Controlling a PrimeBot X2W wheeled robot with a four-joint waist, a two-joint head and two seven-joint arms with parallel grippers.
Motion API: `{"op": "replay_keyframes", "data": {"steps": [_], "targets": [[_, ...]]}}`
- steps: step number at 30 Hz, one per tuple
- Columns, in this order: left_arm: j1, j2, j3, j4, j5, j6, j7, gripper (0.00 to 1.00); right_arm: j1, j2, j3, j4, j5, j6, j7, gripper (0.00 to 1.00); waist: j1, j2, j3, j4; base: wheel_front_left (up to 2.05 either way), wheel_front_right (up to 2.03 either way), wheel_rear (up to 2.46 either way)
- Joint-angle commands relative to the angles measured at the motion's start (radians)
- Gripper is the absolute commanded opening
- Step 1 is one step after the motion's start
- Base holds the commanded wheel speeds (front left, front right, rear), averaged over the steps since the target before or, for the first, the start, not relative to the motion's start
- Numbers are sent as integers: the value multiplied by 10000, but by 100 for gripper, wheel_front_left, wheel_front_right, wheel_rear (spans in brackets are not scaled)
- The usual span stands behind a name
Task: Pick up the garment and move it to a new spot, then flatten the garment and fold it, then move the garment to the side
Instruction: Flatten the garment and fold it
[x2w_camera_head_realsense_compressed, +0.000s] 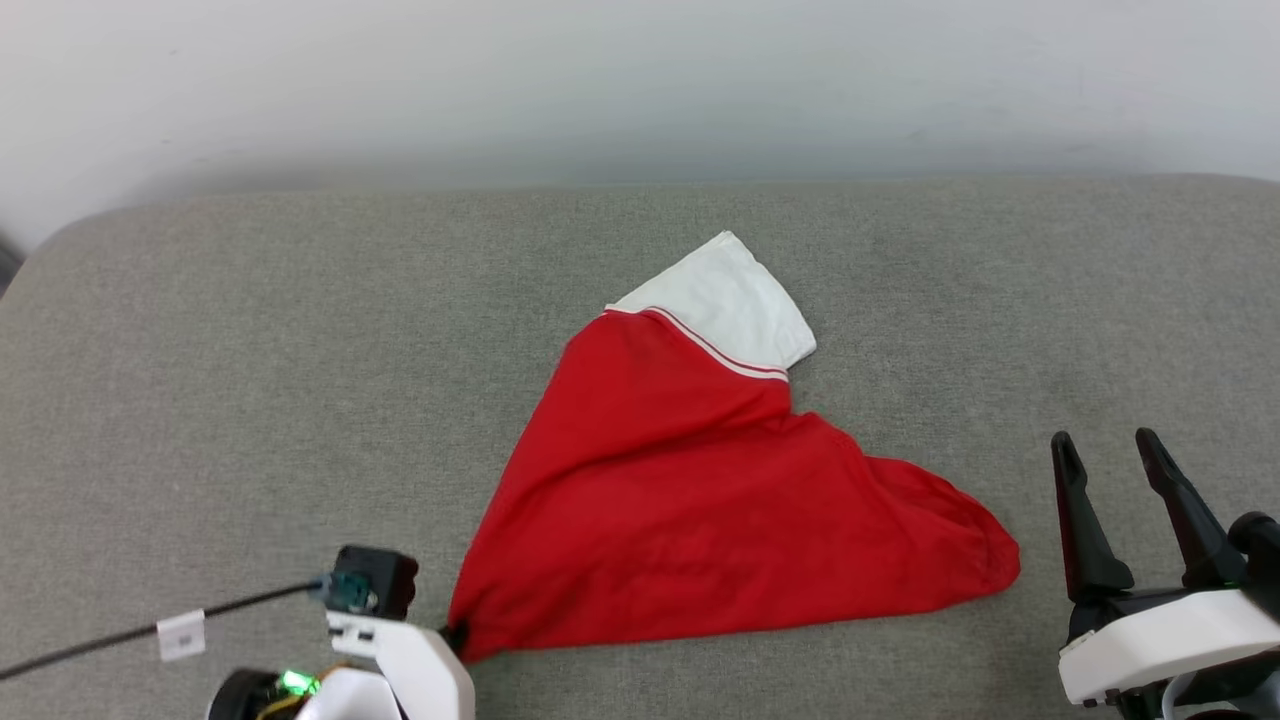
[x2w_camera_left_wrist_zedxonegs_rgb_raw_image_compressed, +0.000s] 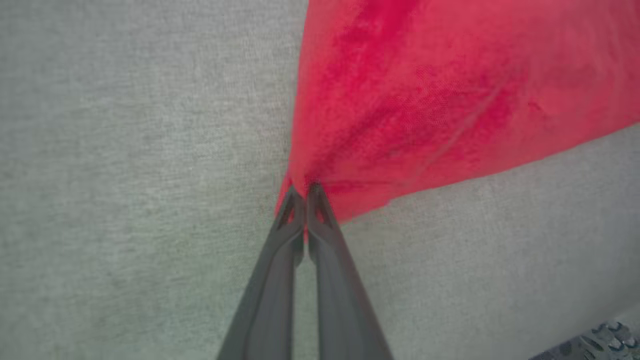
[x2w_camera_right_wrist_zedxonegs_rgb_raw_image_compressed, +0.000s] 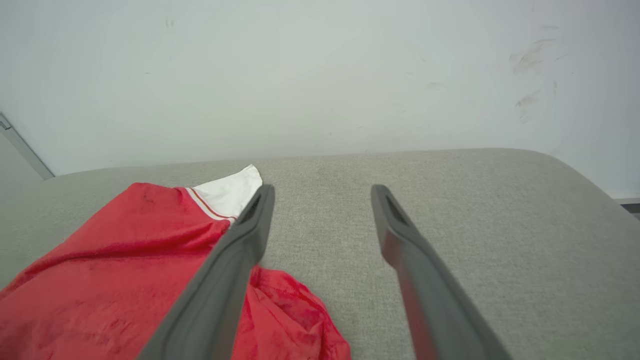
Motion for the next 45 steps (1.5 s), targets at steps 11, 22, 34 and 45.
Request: {"op": "replay_keyframes", "data": {"steps": [11,22,34,45], "targets": [[-73,-906,530,199,521,188,-2905,100,192,21,-125,-61,-137,-7,413,100,-1,0,-631,37,0,0,0],[-432,-1326,803,-192,1558,373,-5722,100,476,21,-229,-4,9,-7,1007,100,-1,0,-1041,68,0,0,0],[-1071,-1805,709,-367,1919,306,-6621,100,-1014,-1282,-480,1768,1423,-5,3136,100,-1,0,37,1193,0,0,0],[-1786,-2426,593,8,2099,-9,-6964,100,-4167,-2891,1665,3445,2967,-5,7305,100,-1,0,1331,2359,0,0,0]]}}
